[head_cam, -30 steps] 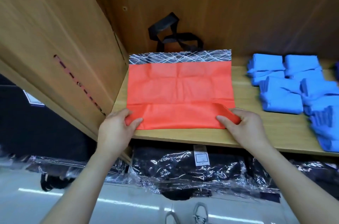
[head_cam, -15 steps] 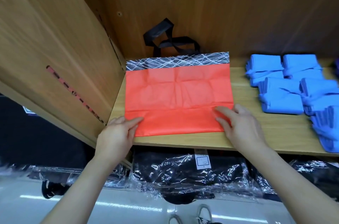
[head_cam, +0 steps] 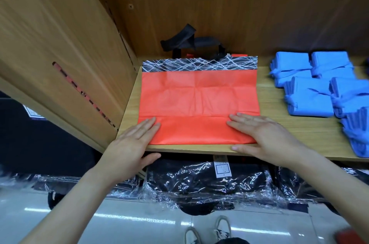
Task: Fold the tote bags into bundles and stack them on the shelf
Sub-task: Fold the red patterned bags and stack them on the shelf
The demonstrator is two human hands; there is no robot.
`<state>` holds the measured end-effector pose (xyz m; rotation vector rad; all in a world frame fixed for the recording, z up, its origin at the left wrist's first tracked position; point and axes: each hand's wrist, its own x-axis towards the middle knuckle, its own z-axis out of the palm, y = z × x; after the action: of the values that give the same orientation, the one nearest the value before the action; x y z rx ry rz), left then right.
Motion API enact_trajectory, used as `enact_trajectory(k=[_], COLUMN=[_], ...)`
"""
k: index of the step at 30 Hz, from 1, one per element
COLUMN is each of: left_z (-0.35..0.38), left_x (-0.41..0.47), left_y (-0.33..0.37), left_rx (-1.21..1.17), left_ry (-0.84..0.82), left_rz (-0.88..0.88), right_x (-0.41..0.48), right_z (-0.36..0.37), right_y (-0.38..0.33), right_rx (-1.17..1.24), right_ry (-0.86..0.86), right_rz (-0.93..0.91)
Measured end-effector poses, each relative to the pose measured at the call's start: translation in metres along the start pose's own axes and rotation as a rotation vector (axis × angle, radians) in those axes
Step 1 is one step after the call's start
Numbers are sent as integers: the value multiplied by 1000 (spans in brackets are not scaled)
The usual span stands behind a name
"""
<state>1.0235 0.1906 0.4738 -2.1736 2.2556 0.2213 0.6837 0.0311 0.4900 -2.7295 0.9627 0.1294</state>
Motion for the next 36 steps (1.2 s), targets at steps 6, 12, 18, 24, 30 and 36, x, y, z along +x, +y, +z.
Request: enact_trajectory(k=[6, 12, 18, 24, 30, 36], left_z=[-3, -27, -25, -12, -4, 0], left_x=[-13, -5, 2, 12, 12, 11], left_y=[-4, -3, 9, 16, 27, 33], left_rx=[-76, -638, -1115, -907, -325, -200], left_ry=[222, 145, 236, 331, 345, 395], left_rz=[44, -220, -441, -526, -561, -610], right_x=[-12, -21, -10, 3, 16, 20], right_z=[2, -10, -23, -4, 9, 12], right_y=[8, 6, 7, 8, -15, -28], right_rx=[221, 785, 933, 819, 342, 98], right_ry=[20, 43, 108, 430, 497, 415], right_rz=[-58, 126, 249, 453, 637, 672])
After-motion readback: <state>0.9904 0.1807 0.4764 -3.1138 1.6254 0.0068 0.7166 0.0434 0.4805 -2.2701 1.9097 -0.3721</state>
